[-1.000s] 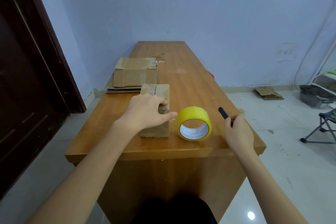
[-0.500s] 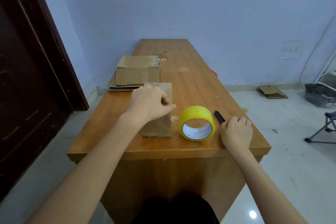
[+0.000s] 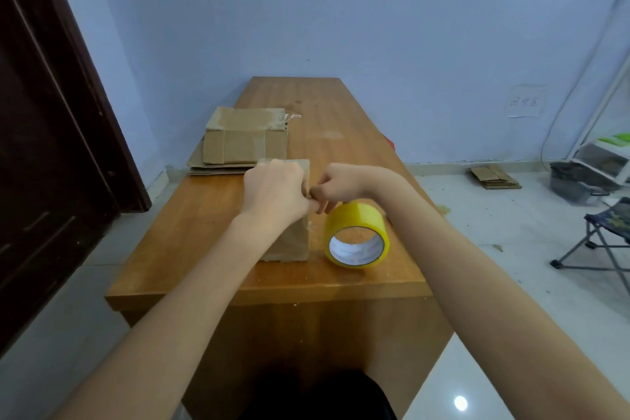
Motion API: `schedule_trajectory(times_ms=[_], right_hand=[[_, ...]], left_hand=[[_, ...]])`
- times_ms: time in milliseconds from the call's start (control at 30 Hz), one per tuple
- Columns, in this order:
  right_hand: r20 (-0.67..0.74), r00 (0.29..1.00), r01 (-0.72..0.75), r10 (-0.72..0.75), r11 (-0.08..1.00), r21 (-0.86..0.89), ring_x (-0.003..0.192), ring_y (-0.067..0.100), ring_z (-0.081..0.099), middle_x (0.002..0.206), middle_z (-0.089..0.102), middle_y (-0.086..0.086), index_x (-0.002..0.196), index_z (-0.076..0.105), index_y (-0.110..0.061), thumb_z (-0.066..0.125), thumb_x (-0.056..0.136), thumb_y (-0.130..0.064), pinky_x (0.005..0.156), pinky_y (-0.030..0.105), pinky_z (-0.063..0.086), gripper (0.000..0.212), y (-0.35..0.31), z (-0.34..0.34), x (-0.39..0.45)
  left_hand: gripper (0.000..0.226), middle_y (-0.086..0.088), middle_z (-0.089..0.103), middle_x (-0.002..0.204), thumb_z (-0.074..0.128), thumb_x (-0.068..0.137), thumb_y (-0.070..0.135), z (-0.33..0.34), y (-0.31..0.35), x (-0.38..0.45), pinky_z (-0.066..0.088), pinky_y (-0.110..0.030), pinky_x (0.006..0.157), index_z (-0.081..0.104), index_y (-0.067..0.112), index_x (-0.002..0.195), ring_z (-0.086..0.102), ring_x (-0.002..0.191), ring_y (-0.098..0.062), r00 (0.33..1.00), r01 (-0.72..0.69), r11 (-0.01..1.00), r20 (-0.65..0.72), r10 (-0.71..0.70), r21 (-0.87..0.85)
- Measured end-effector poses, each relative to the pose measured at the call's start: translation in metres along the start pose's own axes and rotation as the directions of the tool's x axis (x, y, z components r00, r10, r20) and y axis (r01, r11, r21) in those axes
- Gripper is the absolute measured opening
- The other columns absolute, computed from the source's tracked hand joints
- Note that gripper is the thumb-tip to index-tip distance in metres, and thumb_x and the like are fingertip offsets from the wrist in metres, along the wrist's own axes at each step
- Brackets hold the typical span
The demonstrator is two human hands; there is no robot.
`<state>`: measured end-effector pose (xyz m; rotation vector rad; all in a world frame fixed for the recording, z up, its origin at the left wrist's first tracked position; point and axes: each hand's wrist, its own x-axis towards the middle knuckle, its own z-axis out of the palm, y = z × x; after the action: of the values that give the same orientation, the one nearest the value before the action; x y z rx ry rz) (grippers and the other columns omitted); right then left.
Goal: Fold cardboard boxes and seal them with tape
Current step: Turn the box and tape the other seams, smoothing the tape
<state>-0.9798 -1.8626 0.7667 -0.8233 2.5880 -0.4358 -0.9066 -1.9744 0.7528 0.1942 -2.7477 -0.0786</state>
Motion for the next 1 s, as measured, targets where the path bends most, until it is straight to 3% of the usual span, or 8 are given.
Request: schedule_trajectory(times_ms=[100,233,300,433,600,733,867,1000], right_hand=[[0.14,0.989,-0.046,0.047,0.999,-0.007,0.107,0.024,0.06,0.104,0.071,0.0,0.091,0.07,-0.02,0.043,0.093,-0.024,0.089,0.04,0.049,0.027,0.002,-0.002,0.004],[0.198,0.979,-0.08,0.042,0.979,0.186,0.087,0.034,0.071,0.11,0.066,0.009,0.1,0.071,-0.014,0.051,0.095,-0.025,0.065,0.038,0.06,0.024,0.013,0.005,0.001],[0.182,0.983,-0.067,0.036,0.984,0.165,0.076,0.029,0.073,0.105,0.065,0.003,0.103,0.071,-0.017,0.061,0.091,-0.031,0.063,0.032,0.058,0.021,0.019,0.007,-0.001],[0.109,0.994,-0.04,0.028,0.994,0.105,0.064,0.021,0.072,0.093,0.066,-0.01,0.093,0.072,-0.024,0.067,0.087,-0.036,0.083,0.025,0.051,0.015,0.025,0.011,-0.003],[0.015,0.998,-0.058,0.056,0.985,0.165,0.044,0.007,0.062,0.082,0.068,-0.006,0.085,0.075,-0.024,0.066,0.088,-0.035,0.062,0.019,0.051,0.015,0.026,0.014,-0.009],[-0.048,0.992,-0.108,0.117,0.98,0.167,0.041,0.007,0.056,0.066,0.064,-0.004,0.075,0.074,-0.025,0.069,0.084,-0.037,0.061,0.021,0.052,0.016,0.027,0.017,-0.015],[-0.103,0.982,-0.134,0.156,0.972,0.193,0.045,0.009,0.053,0.085,0.072,0.011,0.083,0.077,-0.021,0.068,0.084,-0.04,0.079,0.032,0.054,0.021,0.031,0.023,-0.022],[-0.131,0.977,-0.144,0.171,0.971,0.191,0.045,0.009,0.053,0.087,0.072,0.011,0.085,0.077,-0.017,0.067,0.085,-0.038,0.074,0.03,0.054,0.023,0.031,0.025,-0.028]], left_hand=[[0.029,0.002,0.064,0.083,0.071,0.071,0.052,-0.001,0.0,0.0,0.033,-0.026,0.061,0.074,0.027,0.084,0.059,0.089,-0.021,1.0,0.007,1.0,0.009,-0.007,-0.009],[0.029,0.002,0.066,0.09,0.069,0.071,0.052,0.004,0.0,0.0,0.034,-0.026,0.062,0.072,0.026,0.084,0.06,0.091,-0.021,1.0,0.031,1.0,-0.002,-0.031,0.004],[0.031,0.001,0.065,0.095,0.068,0.074,0.051,0.007,0.005,0.0,0.035,-0.027,0.064,0.069,0.024,0.089,0.06,0.094,-0.023,1.0,0.029,0.998,-0.011,-0.028,0.054],[0.031,0.0,0.064,0.098,0.065,0.079,0.048,0.011,0.01,0.001,0.034,-0.027,0.065,0.065,0.021,0.095,0.06,0.097,-0.022,1.0,0.009,0.992,-0.016,-0.007,0.122],[0.031,0.001,0.064,0.096,0.067,0.077,0.048,0.011,0.008,0.004,0.034,-0.028,0.065,0.066,0.022,0.094,0.059,0.097,-0.021,1.0,0.02,0.991,-0.007,-0.019,0.13],[0.027,0.001,0.064,0.092,0.066,0.079,0.045,0.012,0.012,0.005,0.034,-0.028,0.062,0.067,0.021,0.09,0.06,0.093,-0.021,1.0,0.012,0.988,0.005,-0.013,0.156],[0.025,0.003,0.059,0.083,0.067,0.079,0.044,0.01,0.011,0.005,0.033,-0.027,0.059,0.067,0.021,0.085,0.057,0.082,-0.019,1.0,0.02,0.986,0.01,-0.022,0.167],[0.025,0.002,0.06,0.085,0.067,0.079,0.045,0.01,0.012,0.006,0.033,-0.028,0.058,0.067,0.021,0.087,0.053,0.079,-0.018,0.999,0.026,0.985,0.016,-0.029,0.172]])
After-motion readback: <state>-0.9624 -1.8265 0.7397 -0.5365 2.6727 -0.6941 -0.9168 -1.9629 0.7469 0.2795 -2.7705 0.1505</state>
